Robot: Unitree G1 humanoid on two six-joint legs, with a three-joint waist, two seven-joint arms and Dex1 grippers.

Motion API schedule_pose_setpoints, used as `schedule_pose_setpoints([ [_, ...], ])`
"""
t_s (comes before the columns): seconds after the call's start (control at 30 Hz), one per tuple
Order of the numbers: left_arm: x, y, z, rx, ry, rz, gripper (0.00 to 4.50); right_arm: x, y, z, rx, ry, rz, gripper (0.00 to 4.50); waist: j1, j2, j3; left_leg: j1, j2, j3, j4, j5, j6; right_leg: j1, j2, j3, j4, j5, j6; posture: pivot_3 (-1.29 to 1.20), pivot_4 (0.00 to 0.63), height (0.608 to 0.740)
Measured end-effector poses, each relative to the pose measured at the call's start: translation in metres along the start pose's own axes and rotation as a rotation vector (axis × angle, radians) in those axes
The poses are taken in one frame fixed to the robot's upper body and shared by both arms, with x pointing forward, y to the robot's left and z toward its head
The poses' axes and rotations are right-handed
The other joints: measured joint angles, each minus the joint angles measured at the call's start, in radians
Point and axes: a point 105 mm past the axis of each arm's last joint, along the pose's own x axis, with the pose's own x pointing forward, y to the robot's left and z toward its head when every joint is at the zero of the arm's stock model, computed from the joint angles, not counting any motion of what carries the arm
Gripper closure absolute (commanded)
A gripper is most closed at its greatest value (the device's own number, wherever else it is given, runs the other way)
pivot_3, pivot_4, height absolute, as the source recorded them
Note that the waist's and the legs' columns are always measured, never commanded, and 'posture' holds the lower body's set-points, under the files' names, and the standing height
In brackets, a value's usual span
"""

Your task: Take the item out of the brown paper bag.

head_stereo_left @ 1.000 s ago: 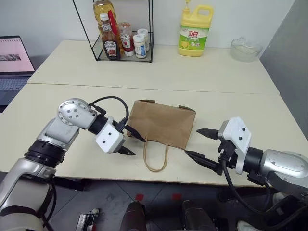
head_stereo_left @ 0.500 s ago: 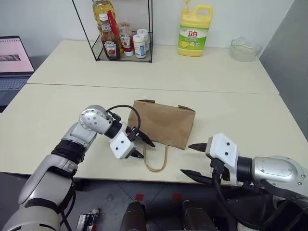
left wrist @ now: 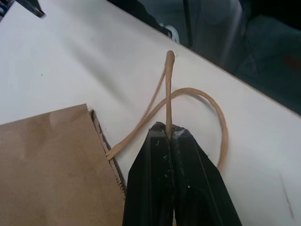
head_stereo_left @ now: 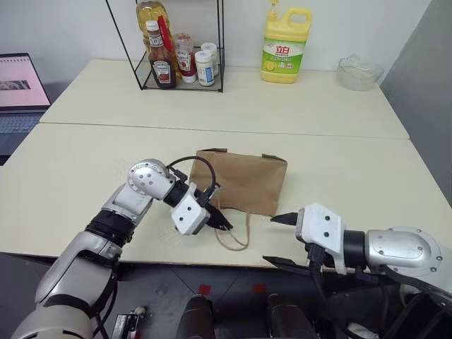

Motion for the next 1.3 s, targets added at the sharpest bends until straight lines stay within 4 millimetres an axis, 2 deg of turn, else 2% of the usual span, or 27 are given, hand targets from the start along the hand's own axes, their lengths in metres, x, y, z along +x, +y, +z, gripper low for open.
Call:
schedule_pose_setpoints([
  [0.07,0.001,0.011,0.002,-0.078,-0.027,0.053,4.48,0.004,0.003,0.001,-0.064,-0.001,0.023,0.66,0.0,0.0,0.0,0.0,0.0,-0.001,0.001,0.0,0.0,0.0,0.0,0.0,0.001,0.0,0.0,0.0,0.15,0.74],
  [0.13,0.0,0.023,0.001,-0.14,-0.044,0.112,4.48,0.005,0.008,-0.007,-0.13,0.04,0.059,0.66,0.002,0.0,0.0,0.0,-0.001,-0.001,0.002,0.0,0.0,0.0,0.0,-0.001,0.001,0.0,0.0,0.0,0.15,0.74],
  [0.2,-0.006,0.037,0.001,-0.196,-0.047,0.173,4.48,0.004,0.01,-0.016,-0.177,0.084,0.086,0.66,0.002,0.0,0.0,-0.001,-0.001,-0.001,0.002,0.0,0.0,0.0,0.0,-0.001,0.0,0.0,0.0,0.0,0.15,0.74],
  [0.33,-0.012,0.057,0.002,-0.261,-0.063,0.257,4.48,0.007,0.01,-0.019,-0.244,0.079,0.11,0.66,0.0,0.0,0.0,0.0,0.0,-0.001,0.002,0.0,0.0,0.0,0.0,-0.001,0.001,0.0,0.0,0.0,0.15,0.74],
  [0.67,-0.014,0.069,0.001,-0.342,-0.089,0.341,4.48,0.041,-0.016,-0.031,-0.452,0.084,0.089,0.66,0.0,0.0,0.0,0.0,-0.001,-0.001,0.003,0.0,0.0,0.0,0.0,-0.001,0.003,0.0,0.0,0.0,0.15,0.74],
  [0.77,-0.013,0.07,0.001,-0.346,-0.087,0.344,4.48,0.049,-0.017,-0.035,-0.491,0.088,0.098,0.66,0.0,0.0,0.0,0.0,-0.001,-0.001,0.003,0.0,0.0,0.0,0.0,-0.001,0.003,0.0,0.0,0.0,0.15,0.74],
  [0.9,-0.012,0.071,0.001,-0.354,-0.093,0.35,4.5,0.062,-0.013,-0.041,-0.502,0.093,0.117,1.58,0.0,0.0,0.0,0.0,-0.001,-0.001,0.003,0.0,0.0,0.0,0.0,-0.001,0.003,0.0,0.0,0.0,0.15,0.74],
  [1.17,-0.017,0.076,0.002,-0.424,-0.12,0.393,4.5,0.065,-0.014,-0.052,-0.487,0.129,0.115,4.48,0.0,0.0,0.0,0.0,-0.001,-0.001,0.003,0.0,0.0,0.0,0.0,-0.001,0.003,0.0,0.0,0.0,0.15,0.74],
  [1.3,-0.016,0.077,0.002,-0.442,-0.127,0.393,4.5,0.067,-0.014,-0.059,-0.446,0.147,0.118,4.48,0.0,0.0,0.0,0.0,-0.001,-0.001,0.003,0.0,0.0,0.0,0.0,-0.001,0.003,0.0,0.0,0.0,0.15,0.74],
])
